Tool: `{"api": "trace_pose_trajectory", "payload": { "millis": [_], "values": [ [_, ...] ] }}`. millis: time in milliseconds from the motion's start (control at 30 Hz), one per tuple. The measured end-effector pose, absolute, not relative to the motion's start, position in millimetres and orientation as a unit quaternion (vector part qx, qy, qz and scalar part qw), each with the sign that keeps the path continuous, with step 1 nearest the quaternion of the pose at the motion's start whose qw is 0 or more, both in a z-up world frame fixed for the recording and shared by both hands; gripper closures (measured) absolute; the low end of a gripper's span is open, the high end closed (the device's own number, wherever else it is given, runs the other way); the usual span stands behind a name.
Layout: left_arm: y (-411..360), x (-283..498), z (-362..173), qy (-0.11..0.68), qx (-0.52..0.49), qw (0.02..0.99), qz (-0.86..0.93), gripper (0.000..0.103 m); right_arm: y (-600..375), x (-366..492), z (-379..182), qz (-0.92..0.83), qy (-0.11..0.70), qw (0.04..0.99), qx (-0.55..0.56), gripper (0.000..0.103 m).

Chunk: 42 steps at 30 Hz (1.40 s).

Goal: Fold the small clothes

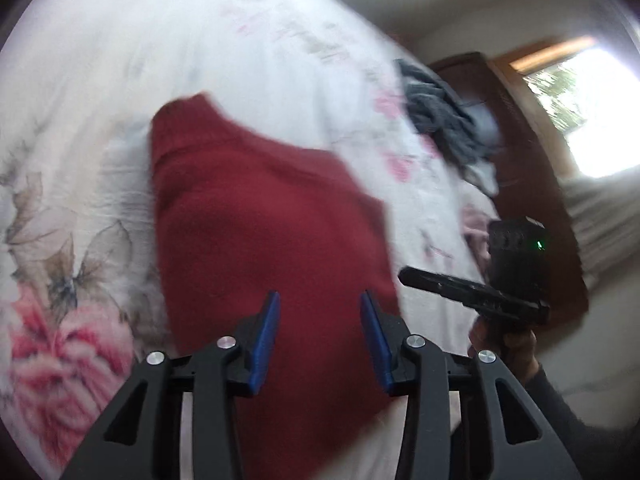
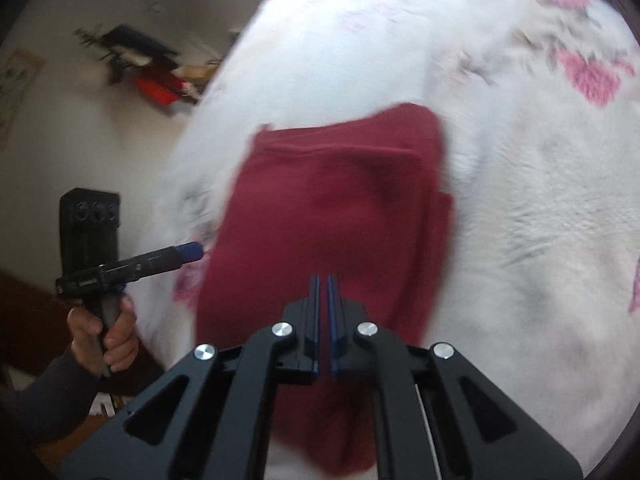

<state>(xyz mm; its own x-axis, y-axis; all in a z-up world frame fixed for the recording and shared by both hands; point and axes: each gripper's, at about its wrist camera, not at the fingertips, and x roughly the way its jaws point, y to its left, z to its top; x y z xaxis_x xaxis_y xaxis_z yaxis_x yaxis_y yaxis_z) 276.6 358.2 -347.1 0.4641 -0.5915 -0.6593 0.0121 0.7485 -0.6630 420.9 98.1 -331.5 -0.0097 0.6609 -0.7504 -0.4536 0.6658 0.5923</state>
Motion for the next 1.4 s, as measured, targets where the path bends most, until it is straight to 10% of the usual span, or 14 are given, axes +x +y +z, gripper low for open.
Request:
{"api": "trace_pose_trajectory", "payload": {
  "millis": [733,1100,1200,1267,1400],
  "values": [
    [316.4,218.6,-394.1,0.553,-0.26,0.783,-0.121,0.062,103.6,351.4,-377.4,0.295,0.648,0.702,0.013,0.103],
    [311.4,194.0,-387.4,0.556,-0.249,0.787,-0.095,0.04,88.3,340.5,-367.0,0.24,0.645,0.724,0.043,0.096],
    [311.4,163.3,-358.6,0.54,-0.231,0.806,-0.072,0.03,88.0,315.9,-331.8,0.241,0.617,0.748,0.04,0.072],
    [304.7,134.6,-339.9,0.539,-0.187,0.82,-0.038,0.023,83.6,293.5,-312.3,0.229,0.604,0.763,0.027,0.025],
    [290.1,84.7,-321.7,0.546,-0.145,0.825,-0.004,0.019,85.0,232.2,-294.7,0.183,0.587,0.788,-0.038,0.012]
  ]
}}
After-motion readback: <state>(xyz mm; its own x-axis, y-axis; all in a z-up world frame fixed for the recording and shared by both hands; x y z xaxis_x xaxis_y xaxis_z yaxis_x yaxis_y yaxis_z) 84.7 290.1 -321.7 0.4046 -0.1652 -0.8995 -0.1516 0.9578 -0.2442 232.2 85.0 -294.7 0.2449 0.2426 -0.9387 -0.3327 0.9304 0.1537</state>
